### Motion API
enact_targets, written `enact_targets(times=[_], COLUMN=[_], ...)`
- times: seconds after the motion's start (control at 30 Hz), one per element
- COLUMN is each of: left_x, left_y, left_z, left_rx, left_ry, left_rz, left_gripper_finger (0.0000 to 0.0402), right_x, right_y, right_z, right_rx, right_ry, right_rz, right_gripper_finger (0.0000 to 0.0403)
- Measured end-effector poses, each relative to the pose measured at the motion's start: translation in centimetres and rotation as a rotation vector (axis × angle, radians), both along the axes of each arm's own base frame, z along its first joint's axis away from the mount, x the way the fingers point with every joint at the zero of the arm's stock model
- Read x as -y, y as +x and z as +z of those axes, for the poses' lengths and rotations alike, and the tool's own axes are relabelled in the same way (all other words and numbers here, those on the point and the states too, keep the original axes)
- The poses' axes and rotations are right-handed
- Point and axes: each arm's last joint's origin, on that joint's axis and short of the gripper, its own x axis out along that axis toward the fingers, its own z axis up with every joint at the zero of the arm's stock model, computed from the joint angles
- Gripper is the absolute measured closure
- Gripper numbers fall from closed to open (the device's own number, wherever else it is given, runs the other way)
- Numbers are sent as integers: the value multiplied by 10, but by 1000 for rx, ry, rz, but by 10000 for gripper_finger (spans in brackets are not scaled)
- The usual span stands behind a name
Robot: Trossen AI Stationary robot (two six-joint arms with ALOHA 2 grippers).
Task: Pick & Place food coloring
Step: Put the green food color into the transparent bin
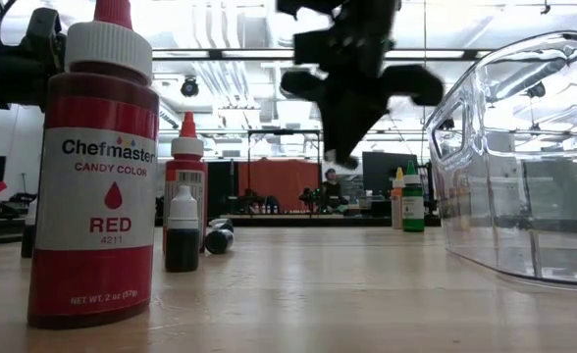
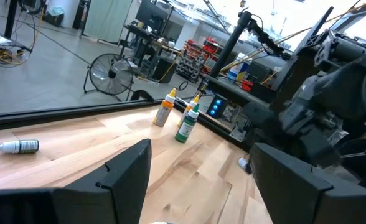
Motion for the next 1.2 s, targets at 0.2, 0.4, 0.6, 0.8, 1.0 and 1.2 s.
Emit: enact_targets(times=[0.2,0.4,0.6,0.8,1.0,1.2], left_x=[0,0,0,0,0,0], left_y=[0,0,0,0,0,0], left_z=[0,0,0,0,0,0], left_rx=[0,0,1,1,1,1], left_ry=[0,0,0,0,0,0], left_rz=[-1,0,0,0,0,-1], left_gripper_finger=[157,157,157,157,157,157], right_x=[-6,-1,1,-2,-15,-33], right_y=[-37,-78,-120,-160,-184,-193], right_z=[16,34,43,45,40,32], right_rx=[71,148,231,290,325,364], right_ry=[-24,18,97,230,440,559], right_rz=[-40,-202,-351,-477,-540,-521], right_gripper_finger=[358,358,358,358,358,358])
